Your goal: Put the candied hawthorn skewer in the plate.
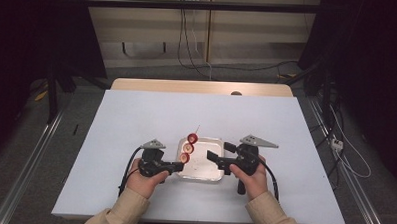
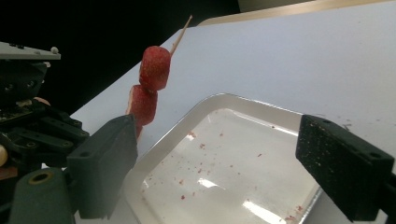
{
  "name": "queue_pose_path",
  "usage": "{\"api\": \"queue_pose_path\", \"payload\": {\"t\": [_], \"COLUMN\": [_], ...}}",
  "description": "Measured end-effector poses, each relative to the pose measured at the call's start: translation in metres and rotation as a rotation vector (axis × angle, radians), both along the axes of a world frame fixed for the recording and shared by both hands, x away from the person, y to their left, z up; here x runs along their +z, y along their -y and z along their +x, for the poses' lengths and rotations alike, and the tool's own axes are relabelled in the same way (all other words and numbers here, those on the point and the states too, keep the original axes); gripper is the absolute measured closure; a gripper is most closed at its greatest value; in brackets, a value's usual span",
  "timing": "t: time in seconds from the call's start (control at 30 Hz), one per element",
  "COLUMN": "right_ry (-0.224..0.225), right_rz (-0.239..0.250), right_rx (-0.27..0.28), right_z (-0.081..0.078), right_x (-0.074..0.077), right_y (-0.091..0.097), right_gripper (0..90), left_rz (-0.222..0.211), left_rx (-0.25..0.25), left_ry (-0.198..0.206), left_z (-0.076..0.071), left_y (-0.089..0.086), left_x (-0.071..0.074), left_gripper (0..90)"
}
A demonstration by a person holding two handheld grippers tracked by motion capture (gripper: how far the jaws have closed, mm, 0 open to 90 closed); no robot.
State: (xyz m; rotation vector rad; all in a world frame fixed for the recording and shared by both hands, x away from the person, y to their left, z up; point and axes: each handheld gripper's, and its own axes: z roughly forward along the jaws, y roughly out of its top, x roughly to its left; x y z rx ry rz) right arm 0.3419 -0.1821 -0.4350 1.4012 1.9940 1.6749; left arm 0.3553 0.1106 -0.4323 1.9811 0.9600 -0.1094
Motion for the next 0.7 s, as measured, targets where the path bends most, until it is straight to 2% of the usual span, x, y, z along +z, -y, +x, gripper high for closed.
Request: {"api": "queue_pose_path", "payload": {"t": [0.2,0.43,0.7], "right_ry": [0.019,0.042,0.065], "right_rz": [-0.016,-0.057,-0.083], "right_rx": [-0.009,-0.006,-0.001], "right_z": [-0.001,-0.0029,-0.0074], "right_x": [0.0003,-0.0012,-0.0009], "right_y": [0.0034,0.0065,0.0089], "right_gripper": [12.8,12.9,13.5], "left_rz": [-0.002,-0.002,0.014], "left_rx": [0.007,0.013,0.014], "left_ry": [-0.003,-0.01,-0.014], "left_z": [0.0027,0.005,0.0077], "left_y": [0.0015,0.0027,0.0063], "left_x": [0.001,-0.0001,-0.0021], "left_gripper": [89.2,89.1,88.6]}}
